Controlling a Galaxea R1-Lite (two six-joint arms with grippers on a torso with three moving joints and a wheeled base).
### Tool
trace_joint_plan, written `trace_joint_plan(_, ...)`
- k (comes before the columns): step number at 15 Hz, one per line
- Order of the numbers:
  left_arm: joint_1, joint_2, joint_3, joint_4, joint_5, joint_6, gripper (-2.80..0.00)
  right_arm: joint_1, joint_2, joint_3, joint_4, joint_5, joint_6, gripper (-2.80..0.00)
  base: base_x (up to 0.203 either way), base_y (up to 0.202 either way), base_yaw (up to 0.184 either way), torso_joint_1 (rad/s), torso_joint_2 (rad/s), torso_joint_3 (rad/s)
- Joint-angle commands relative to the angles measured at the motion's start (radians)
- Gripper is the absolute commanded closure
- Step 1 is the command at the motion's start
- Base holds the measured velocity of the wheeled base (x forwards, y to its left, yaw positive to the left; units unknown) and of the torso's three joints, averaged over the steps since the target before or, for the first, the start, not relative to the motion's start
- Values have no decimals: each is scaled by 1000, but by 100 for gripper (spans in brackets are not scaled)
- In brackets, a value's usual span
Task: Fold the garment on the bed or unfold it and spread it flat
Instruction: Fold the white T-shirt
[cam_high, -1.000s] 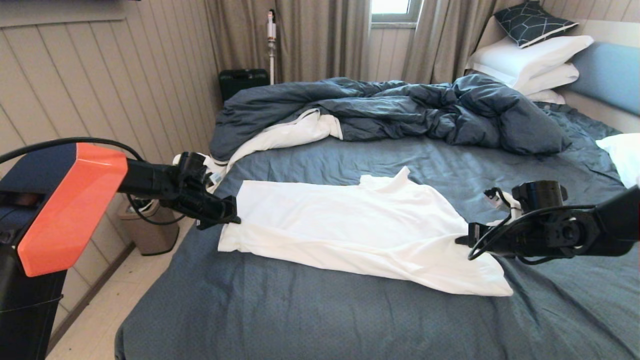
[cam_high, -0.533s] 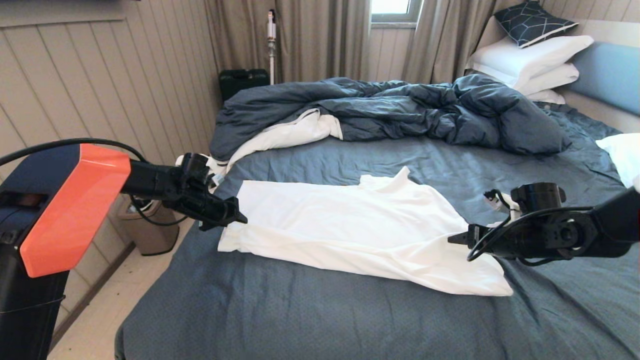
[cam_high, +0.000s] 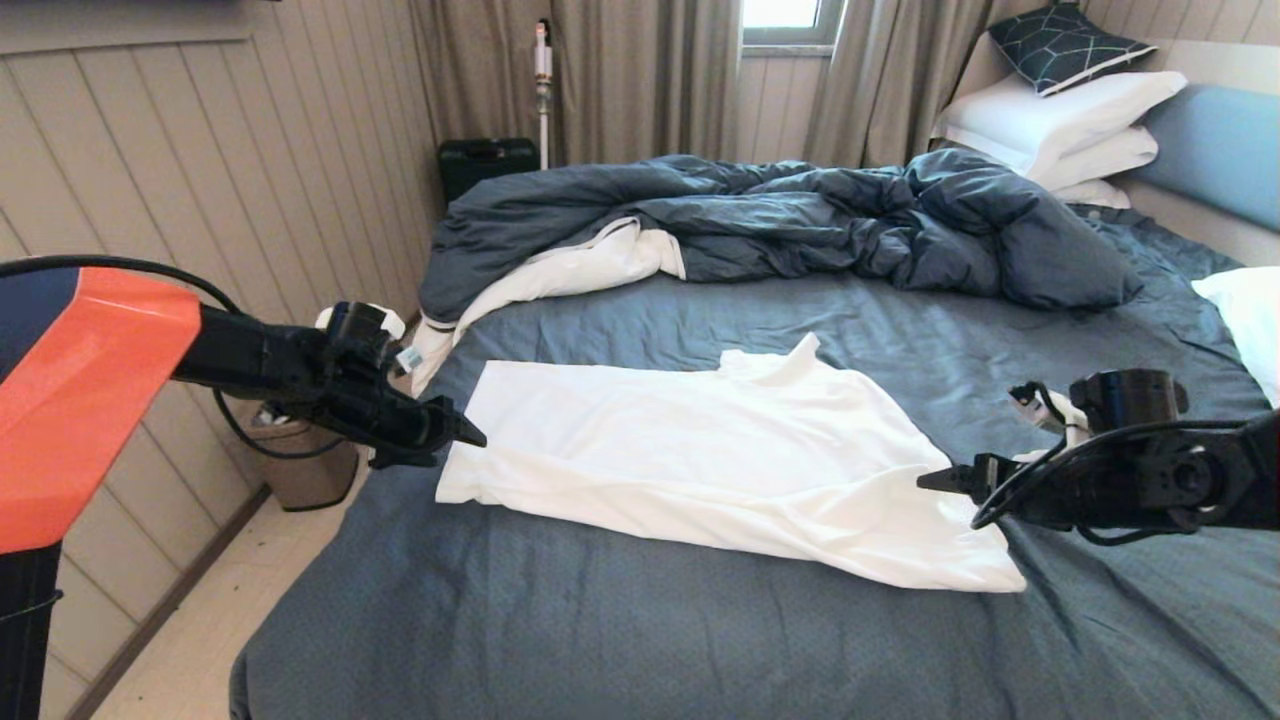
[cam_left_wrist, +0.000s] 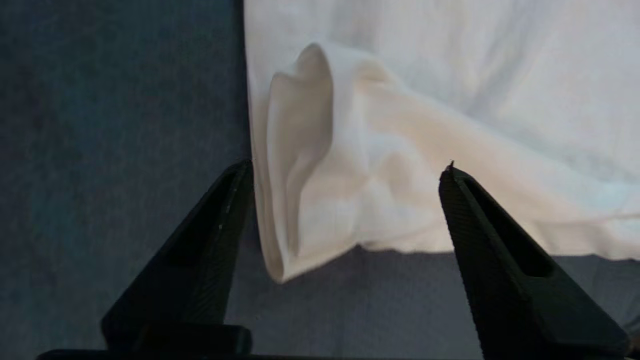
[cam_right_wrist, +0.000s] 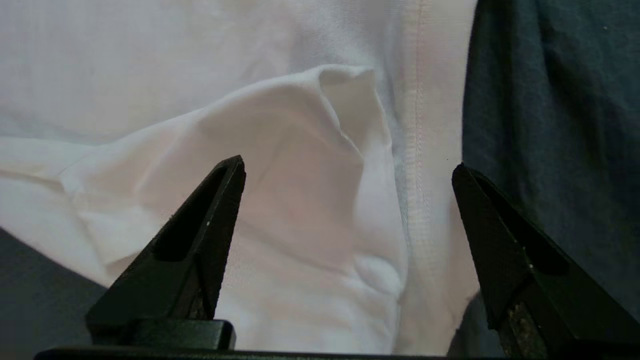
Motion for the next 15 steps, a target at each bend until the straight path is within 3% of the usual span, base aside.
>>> trace_joint_plan(1,10,-44,48,-3,-1,-2,-280,-12,-38,28,-1,12,1,-280,0,0,0,0,0,0)
trace_joint_plan(6,20,-43,149,-77,-4,19,-280,-79,-58,85,-2,33,-17,-280,0,0,0,0,0,0)
trace_joint_plan(11,20,3,83,-95,-68,19,-280,-96,-56,130,-2,95,-25,-280,0,0,0,0,0,0)
trace_joint_plan(15,20,41,59,-96,-73,20,-280,-87,-49,145,-2,97,-27,-280,0,0,0,0,0,0)
